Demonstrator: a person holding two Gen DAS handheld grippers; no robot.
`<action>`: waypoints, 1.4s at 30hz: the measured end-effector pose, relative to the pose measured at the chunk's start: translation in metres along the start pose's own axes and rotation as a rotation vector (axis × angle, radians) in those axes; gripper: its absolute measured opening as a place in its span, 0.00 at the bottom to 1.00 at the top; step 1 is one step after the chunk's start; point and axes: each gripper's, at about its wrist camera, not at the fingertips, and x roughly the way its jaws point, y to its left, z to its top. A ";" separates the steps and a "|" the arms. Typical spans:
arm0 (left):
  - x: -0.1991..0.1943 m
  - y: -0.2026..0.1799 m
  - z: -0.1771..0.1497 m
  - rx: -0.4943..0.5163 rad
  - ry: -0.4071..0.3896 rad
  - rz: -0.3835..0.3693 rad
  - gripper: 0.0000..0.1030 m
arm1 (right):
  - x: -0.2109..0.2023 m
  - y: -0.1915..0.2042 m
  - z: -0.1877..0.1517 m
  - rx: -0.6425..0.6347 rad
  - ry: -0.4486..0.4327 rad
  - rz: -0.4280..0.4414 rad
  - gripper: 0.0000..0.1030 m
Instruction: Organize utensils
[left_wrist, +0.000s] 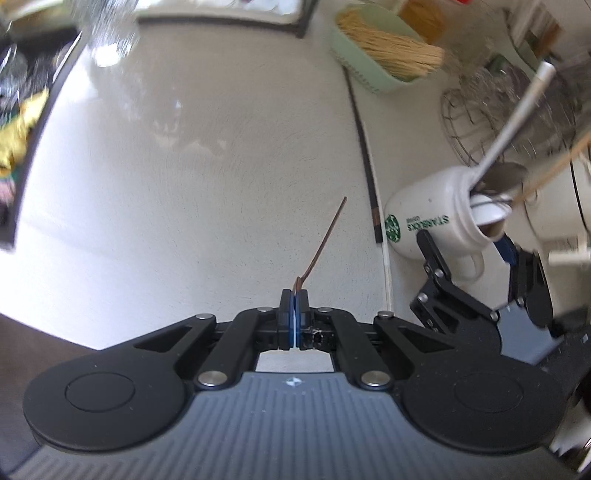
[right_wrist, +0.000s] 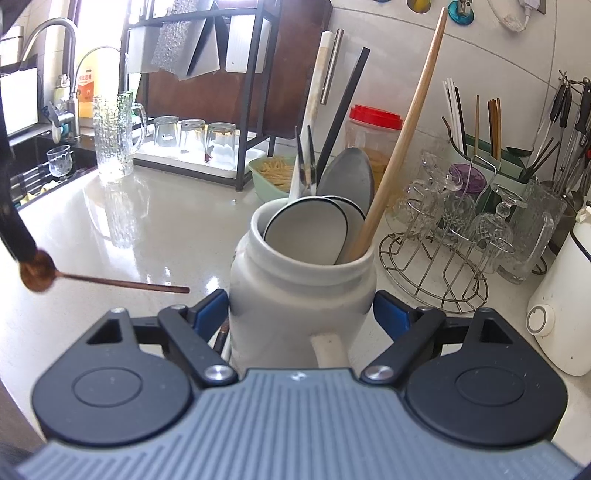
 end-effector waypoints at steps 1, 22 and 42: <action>-0.005 -0.003 0.002 0.016 0.004 0.009 0.00 | 0.000 0.000 0.000 0.000 -0.001 0.000 0.86; -0.134 -0.097 0.032 0.346 0.010 0.070 0.00 | 0.000 0.000 -0.001 -0.002 -0.010 0.005 0.86; -0.161 -0.158 0.070 0.462 -0.086 0.037 0.00 | 0.000 -0.001 -0.003 0.000 -0.018 0.006 0.86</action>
